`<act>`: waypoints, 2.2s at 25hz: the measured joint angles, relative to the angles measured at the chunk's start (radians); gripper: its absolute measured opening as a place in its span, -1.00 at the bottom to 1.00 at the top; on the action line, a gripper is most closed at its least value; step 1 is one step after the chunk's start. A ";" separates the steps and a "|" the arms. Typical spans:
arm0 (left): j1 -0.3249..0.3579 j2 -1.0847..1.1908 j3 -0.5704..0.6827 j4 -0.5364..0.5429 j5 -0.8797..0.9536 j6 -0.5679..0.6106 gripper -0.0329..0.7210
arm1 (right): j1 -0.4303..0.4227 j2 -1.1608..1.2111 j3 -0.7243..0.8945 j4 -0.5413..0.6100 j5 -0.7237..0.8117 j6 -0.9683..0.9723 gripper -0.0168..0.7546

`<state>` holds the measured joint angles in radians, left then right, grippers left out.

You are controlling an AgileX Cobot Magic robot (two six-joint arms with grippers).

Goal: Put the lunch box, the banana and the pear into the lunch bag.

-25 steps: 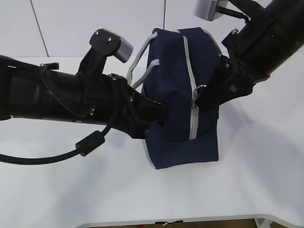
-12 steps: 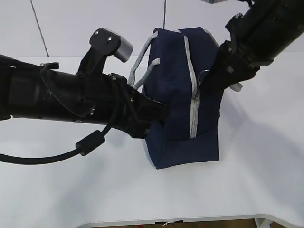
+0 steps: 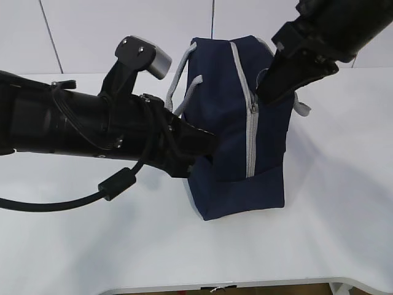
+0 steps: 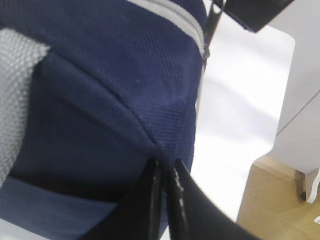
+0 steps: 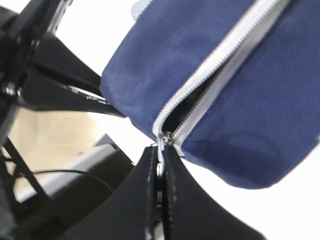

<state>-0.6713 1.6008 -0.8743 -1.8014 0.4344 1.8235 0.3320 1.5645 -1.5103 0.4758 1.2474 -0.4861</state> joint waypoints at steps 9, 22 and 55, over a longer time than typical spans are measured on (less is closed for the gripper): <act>0.000 0.000 0.000 -0.002 -0.019 0.000 -0.96 | 0.000 0.001 -0.007 0.027 0.002 0.174 -0.91; 0.000 0.000 -0.002 -0.017 -0.010 0.002 -0.96 | 0.000 0.002 -0.128 0.002 0.031 0.255 -0.91; 0.000 0.000 0.009 0.013 -0.042 0.003 -0.96 | 0.002 0.202 -0.336 -0.084 0.031 0.338 -0.91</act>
<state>-0.6713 1.6008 -0.8648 -1.7887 0.3922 1.8267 0.3344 1.7664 -1.8461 0.3916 1.2785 -0.1476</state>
